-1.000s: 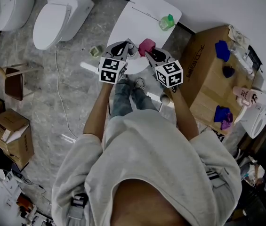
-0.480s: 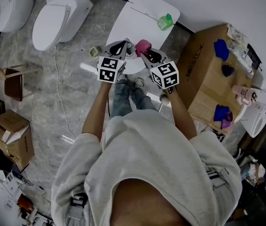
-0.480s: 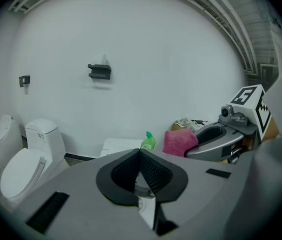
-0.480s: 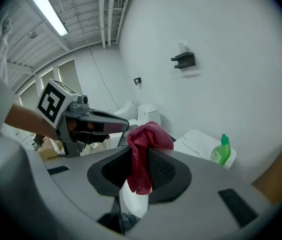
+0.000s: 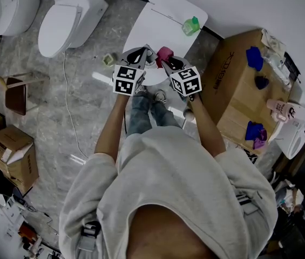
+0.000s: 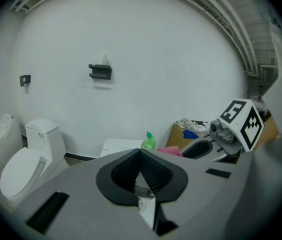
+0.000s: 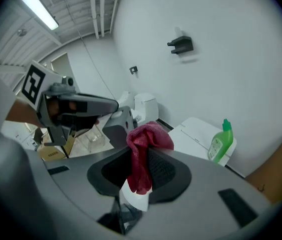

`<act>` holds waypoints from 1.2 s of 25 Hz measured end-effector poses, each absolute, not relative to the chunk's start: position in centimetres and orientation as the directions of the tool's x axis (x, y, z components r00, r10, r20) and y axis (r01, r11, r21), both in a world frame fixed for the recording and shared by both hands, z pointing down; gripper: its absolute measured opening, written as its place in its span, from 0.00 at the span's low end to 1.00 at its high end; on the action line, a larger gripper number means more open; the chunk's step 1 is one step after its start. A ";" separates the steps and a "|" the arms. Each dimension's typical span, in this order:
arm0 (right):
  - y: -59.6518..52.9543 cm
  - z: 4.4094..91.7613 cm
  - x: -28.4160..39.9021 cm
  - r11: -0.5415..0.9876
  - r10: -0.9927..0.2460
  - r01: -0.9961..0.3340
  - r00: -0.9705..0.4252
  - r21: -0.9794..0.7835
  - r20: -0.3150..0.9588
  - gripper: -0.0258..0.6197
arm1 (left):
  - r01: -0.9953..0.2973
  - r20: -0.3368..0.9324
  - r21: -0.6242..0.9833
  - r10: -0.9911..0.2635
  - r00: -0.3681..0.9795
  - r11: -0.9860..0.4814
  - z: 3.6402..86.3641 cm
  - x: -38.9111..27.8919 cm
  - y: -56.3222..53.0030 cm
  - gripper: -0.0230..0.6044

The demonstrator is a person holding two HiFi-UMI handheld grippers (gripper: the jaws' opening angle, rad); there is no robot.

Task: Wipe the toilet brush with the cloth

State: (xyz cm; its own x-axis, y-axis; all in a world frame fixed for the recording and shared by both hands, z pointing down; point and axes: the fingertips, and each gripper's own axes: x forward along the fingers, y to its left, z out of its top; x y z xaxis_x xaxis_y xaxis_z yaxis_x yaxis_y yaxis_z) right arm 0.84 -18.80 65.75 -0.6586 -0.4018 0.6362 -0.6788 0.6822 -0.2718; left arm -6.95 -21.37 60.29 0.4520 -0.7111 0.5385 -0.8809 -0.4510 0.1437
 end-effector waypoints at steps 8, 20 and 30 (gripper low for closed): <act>-17.4 70.2 0.4 0.651 -0.321 -0.686 -0.638 -0.326 0.700 0.19 | -0.882 0.535 0.147 -0.713 0.452 -0.449 60.3 -7.1 -21.4 0.07; -19.1 68.1 2.9 0.609 -0.390 -0.717 -0.644 -0.340 0.659 0.19 | -0.878 0.526 0.151 -0.715 0.461 -0.455 60.2 -6.9 -21.6 0.07; -24.6 56.8 0.2 0.653 -0.525 -0.666 -0.742 -0.362 0.418 0.19 | -0.878 0.532 0.145 -0.712 0.457 -0.456 60.2 -6.7 -21.7 0.07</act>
